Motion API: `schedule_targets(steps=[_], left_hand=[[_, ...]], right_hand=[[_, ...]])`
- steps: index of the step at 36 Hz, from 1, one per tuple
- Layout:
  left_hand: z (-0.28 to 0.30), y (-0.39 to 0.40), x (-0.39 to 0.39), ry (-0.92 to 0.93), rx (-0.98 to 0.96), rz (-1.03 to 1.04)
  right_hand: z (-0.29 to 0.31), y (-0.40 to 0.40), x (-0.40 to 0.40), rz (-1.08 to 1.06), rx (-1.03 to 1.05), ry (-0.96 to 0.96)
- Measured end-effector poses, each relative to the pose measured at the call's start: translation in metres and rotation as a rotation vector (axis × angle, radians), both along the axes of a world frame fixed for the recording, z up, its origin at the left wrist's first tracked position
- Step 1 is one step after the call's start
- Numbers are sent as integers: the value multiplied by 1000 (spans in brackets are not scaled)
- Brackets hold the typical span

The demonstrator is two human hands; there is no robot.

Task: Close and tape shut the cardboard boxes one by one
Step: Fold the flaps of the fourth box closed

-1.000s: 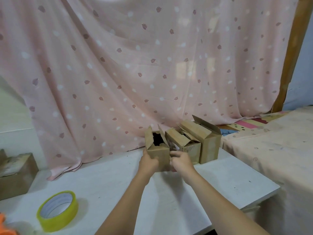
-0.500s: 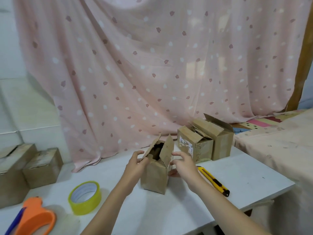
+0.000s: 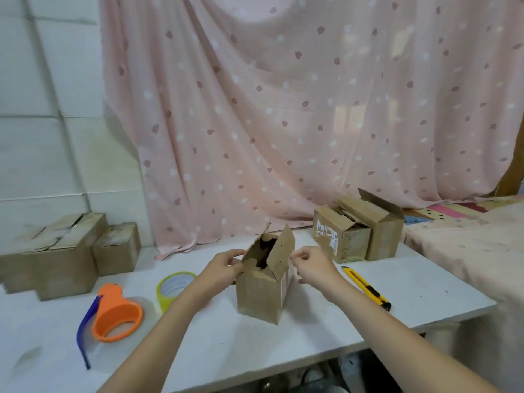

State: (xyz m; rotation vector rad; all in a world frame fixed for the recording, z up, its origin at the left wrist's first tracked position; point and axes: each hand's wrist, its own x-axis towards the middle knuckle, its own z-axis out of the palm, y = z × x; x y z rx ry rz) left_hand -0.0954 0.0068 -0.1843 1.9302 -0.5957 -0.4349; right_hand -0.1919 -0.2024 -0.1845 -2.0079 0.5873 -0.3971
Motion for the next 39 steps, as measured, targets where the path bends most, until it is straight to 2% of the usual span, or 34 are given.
schedule_targets(steps=[5, 9, 15, 17, 20, 23, 25, 28, 31, 34, 39], left_hand=[[5, 10, 9, -76, 32, -13], [5, 16, 19, -128, 59, -1], [12, 13, 20, -265, 21, 131], [21, 8, 18, -337, 16, 145], [35, 0, 8, -391, 126, 71], [40, -2, -3, -615, 309, 86], [38, -4, -12, -769, 322, 112], [30, -14, -26, -786, 274, -1], [18, -27, -34, -785, 434, -171], [7, -37, -32, -896, 585, -184], [4, -42, -23, -972, 602, -233]], right_hand=[[20, -8, -7, 86, -409, -70], [26, -7, -10, 250, -624, -51], [19, -9, -6, 308, -867, -70], [18, -11, -2, 296, -870, -49], [13, -11, 4, 279, -826, 4], [5, -10, 8, 261, -743, 50], [-1, -11, 10, 234, -657, 31], [-7, -11, 13, 181, -566, -10], [-11, -9, 15, 165, -518, -31], [-10, -9, 15, 163, -527, -27], [0, -15, 6, 183, -605, 7]])
